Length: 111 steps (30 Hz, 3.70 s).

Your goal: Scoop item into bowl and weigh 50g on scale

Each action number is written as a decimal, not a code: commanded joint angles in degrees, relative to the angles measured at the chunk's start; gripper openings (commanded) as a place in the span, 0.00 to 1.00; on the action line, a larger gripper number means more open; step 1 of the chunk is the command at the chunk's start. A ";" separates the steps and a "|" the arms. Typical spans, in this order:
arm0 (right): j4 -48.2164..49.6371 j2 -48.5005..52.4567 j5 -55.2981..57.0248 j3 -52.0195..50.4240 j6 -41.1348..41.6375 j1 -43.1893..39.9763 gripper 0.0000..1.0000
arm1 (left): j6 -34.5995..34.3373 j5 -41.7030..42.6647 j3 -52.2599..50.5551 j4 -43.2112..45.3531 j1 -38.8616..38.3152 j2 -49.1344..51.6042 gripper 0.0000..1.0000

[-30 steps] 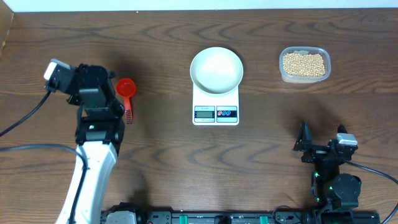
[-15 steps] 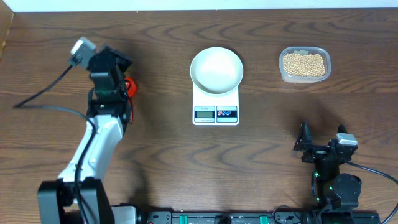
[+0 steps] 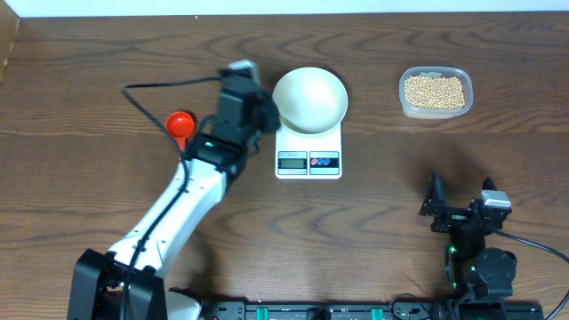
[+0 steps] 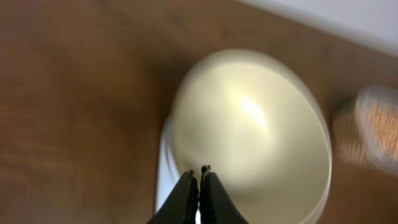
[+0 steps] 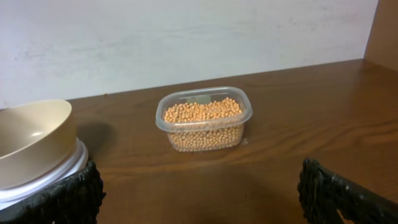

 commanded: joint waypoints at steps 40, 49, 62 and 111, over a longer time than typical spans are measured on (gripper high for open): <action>-0.11 -0.37 0.26 -0.11 -0.44 0.48 0.99 | 11.50 -5.79 -1.22 -0.35 -18.62 18.05 0.07; -0.11 -0.37 0.26 -0.11 -0.44 0.48 0.99 | 11.54 -9.31 -1.22 1.70 -18.58 21.49 0.07; -0.11 -0.37 0.26 -0.11 -0.44 0.48 0.99 | 12.20 -10.91 -1.16 1.92 -18.47 19.67 0.07; -0.11 -0.37 0.26 -0.11 -0.44 0.48 0.99 | 16.09 -10.45 -1.14 1.77 -17.09 18.49 0.07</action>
